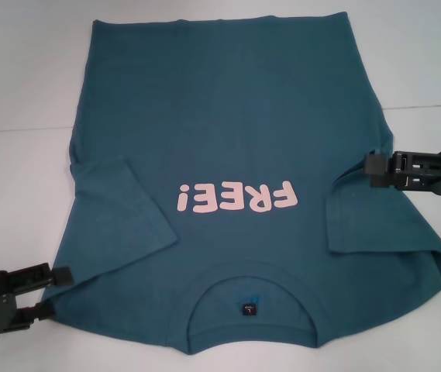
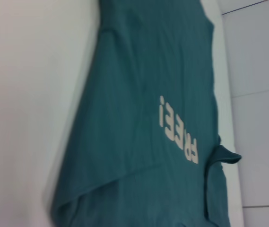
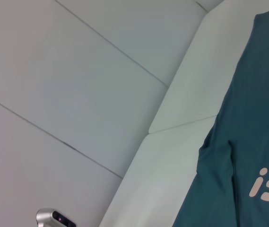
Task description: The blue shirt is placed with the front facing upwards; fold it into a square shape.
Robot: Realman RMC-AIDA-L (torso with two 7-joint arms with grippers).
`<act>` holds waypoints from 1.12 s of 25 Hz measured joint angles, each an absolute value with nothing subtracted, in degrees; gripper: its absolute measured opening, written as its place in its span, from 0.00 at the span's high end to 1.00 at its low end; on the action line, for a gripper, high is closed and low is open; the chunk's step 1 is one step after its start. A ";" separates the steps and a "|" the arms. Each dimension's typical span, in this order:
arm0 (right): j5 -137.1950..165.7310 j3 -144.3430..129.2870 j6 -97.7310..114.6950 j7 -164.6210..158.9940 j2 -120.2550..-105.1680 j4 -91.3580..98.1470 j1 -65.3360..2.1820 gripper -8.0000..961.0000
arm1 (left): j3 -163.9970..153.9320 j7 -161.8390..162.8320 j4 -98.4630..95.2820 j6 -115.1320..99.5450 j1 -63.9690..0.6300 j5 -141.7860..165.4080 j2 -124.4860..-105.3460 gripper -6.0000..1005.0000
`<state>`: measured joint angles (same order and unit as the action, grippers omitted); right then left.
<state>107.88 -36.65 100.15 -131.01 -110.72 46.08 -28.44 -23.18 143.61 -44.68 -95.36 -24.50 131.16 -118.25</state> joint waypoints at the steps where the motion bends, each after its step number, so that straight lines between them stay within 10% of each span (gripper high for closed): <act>1: 107.86 -36.61 100.01 -130.97 -110.72 46.04 -28.35 0.07 | -23.08 143.94 -44.62 -95.09 -24.50 131.37 -118.24 0.16; 28: 107.74 -34.10 99.01 -131.36 -109.80 44.55 -27.77 0.07 | -21.25 151.93 -37.31 -84.91 -23.29 132.15 -118.59 0.16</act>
